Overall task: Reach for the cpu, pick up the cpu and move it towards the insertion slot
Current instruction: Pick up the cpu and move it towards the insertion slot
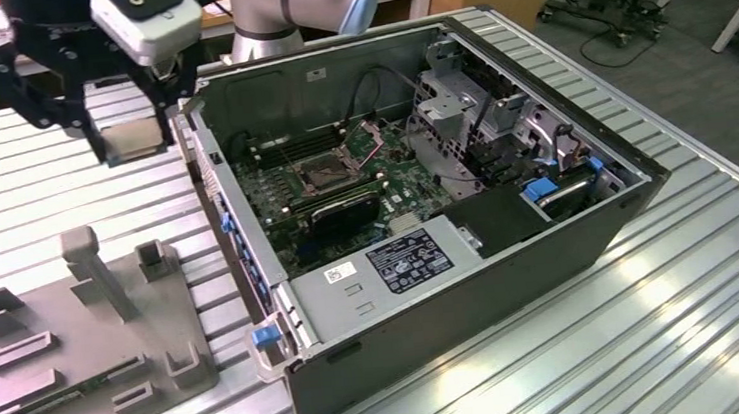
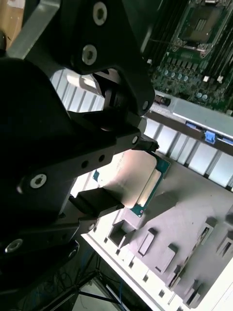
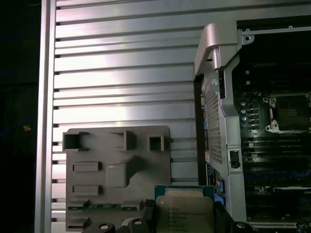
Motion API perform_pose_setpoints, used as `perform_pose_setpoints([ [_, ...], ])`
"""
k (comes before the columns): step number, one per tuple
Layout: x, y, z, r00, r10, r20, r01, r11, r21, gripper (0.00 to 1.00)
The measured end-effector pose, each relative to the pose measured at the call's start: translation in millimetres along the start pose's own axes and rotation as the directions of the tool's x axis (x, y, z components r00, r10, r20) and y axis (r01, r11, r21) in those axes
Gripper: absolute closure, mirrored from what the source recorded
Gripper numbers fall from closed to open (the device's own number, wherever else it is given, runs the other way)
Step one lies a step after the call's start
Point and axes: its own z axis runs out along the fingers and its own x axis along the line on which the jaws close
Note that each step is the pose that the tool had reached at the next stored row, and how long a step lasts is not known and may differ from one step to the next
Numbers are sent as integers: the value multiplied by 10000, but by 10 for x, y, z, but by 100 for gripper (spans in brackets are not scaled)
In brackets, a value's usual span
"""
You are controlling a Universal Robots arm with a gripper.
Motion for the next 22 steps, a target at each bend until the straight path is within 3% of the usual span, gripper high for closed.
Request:
perform_pose_setpoints([
  [14,-506,84,5,10000,-1,0,1,10000,0,45],
  [22,-792,204,32,10000,-1,0,1,10000,0,45],
])
